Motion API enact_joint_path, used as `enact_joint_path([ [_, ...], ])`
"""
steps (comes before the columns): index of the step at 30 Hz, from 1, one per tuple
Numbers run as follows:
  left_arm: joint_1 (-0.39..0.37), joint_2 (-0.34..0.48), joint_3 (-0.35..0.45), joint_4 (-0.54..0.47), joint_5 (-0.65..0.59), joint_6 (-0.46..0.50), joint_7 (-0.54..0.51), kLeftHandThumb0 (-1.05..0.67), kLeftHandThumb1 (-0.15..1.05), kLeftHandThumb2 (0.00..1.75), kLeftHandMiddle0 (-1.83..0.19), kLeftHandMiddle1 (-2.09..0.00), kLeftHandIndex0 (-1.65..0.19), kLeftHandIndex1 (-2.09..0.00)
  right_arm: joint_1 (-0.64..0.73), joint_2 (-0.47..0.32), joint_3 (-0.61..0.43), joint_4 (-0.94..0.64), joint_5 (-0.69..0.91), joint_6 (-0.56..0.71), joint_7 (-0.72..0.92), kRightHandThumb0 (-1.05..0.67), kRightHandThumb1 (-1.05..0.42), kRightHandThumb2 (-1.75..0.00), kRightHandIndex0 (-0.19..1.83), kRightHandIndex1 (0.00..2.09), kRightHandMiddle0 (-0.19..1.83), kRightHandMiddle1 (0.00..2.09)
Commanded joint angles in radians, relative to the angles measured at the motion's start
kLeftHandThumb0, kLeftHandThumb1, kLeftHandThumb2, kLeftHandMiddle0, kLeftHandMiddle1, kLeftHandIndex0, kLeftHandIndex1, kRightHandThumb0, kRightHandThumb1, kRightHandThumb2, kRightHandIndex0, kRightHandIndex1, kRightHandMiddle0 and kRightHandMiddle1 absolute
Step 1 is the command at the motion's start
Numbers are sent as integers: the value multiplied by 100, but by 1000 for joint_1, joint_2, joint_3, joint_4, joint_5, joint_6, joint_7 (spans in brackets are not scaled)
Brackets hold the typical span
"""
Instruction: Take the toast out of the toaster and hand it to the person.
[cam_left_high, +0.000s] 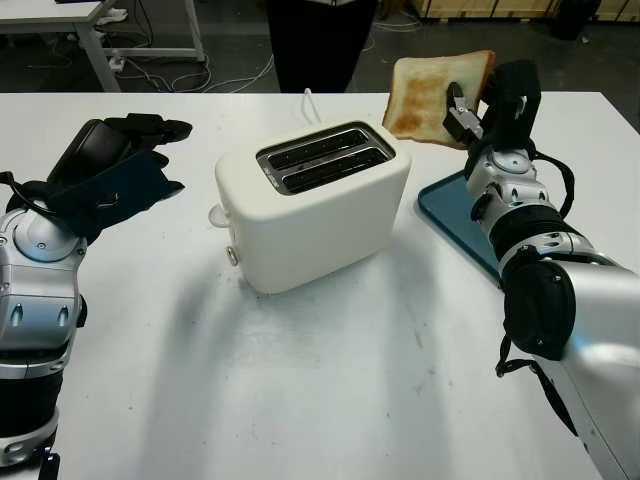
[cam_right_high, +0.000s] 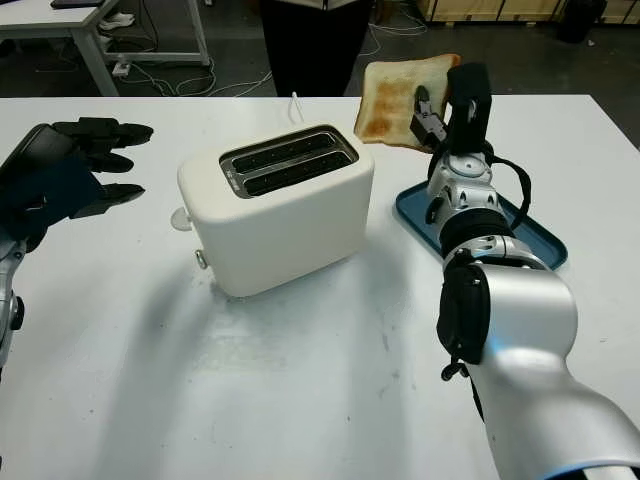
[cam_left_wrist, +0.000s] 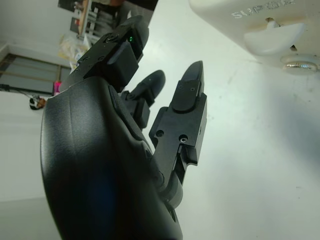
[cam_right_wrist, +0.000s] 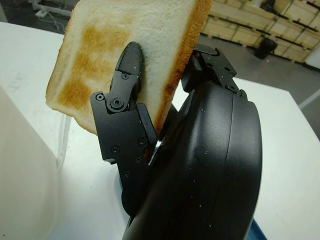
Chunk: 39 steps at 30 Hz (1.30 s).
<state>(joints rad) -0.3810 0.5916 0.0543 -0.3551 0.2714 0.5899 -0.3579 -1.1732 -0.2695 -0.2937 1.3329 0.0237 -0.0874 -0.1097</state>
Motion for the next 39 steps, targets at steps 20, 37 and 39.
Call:
enact_joint_path([
  [20, 0, 18, -2, -18, 15, 17, -4, 0, 92, 17, -41, -60, -61, -1, -6, 4, -31, 3, 13, 5, 6, -31, -92, -57, 77, 175, 34, 175],
  [37, 3, 19, -1, -24, 13, 21, -5, 0, 92, 17, -42, -59, -61, -1, -5, 0, -24, 3, 0, -1, 7, -33, -92, -59, 77, 175, 33, 175],
  [39, 3, 17, 0, -21, 12, 17, -3, -1, 92, 17, -43, -60, -62, -1, -8, -1, -13, 4, -10, 9, -9, -36, -92, -58, 74, 175, 26, 175],
])
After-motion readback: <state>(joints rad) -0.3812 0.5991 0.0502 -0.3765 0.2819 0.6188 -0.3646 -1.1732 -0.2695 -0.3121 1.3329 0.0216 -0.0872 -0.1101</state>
